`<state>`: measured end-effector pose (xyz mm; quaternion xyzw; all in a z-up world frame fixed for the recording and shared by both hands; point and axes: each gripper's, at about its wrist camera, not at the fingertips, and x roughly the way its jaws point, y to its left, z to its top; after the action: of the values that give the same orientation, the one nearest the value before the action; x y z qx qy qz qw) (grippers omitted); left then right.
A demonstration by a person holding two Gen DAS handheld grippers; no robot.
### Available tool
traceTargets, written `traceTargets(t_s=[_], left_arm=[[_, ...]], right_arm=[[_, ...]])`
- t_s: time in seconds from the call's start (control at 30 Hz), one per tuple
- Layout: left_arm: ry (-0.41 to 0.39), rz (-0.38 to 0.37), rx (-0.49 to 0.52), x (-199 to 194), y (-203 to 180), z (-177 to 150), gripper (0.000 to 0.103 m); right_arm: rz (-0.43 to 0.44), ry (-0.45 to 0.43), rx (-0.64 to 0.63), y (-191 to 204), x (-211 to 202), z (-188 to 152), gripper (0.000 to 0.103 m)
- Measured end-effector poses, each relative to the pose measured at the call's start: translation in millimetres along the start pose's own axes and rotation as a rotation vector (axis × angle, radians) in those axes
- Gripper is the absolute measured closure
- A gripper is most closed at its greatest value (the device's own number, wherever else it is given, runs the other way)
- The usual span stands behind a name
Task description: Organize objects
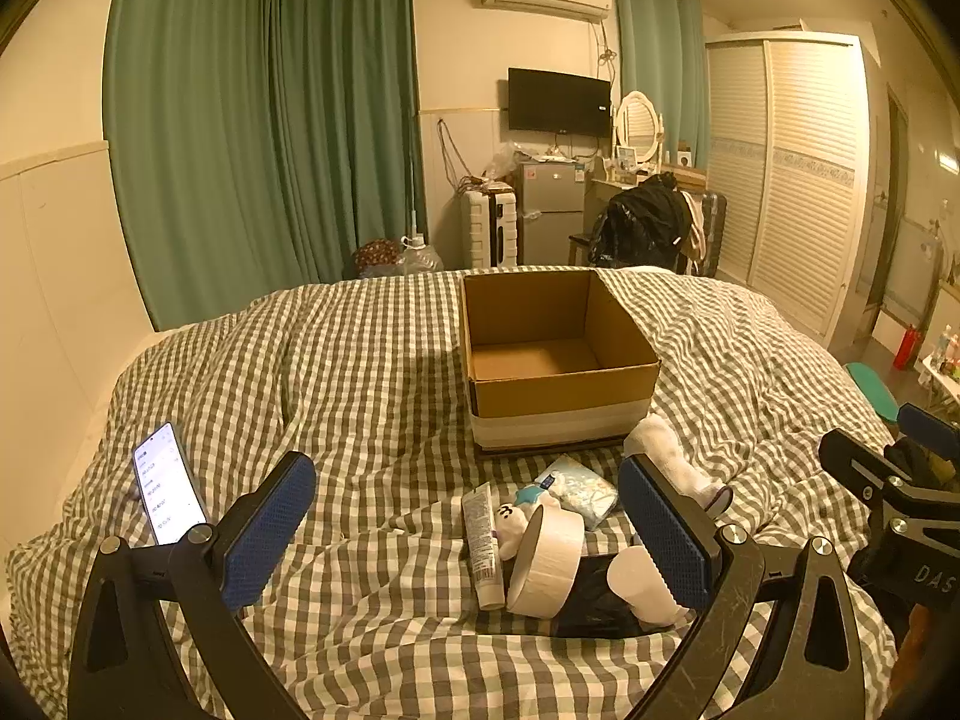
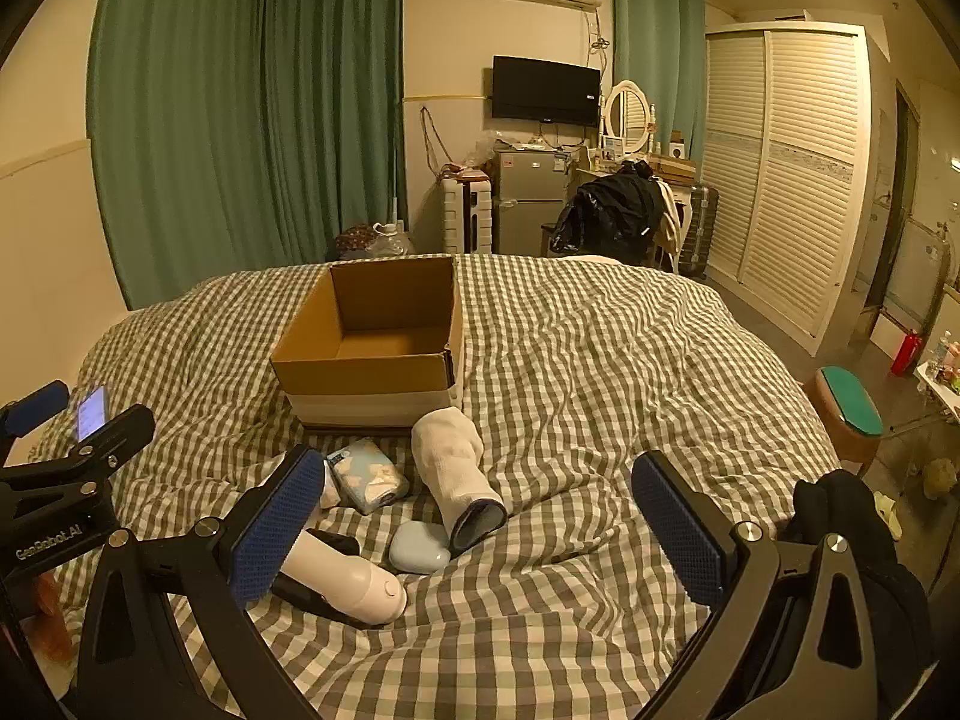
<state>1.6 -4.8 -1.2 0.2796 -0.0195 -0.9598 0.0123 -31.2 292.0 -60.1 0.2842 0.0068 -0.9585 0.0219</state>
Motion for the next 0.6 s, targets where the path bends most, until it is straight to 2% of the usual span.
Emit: traceTargets(t_s=[0.6], left_arm=[[0.009, 0.005, 0.001, 2.9, 0.2, -0.6, 0.0]], right_arm=[[0.012, -0.006, 0.002, 0.1, -1.2, -0.2, 0.0]])
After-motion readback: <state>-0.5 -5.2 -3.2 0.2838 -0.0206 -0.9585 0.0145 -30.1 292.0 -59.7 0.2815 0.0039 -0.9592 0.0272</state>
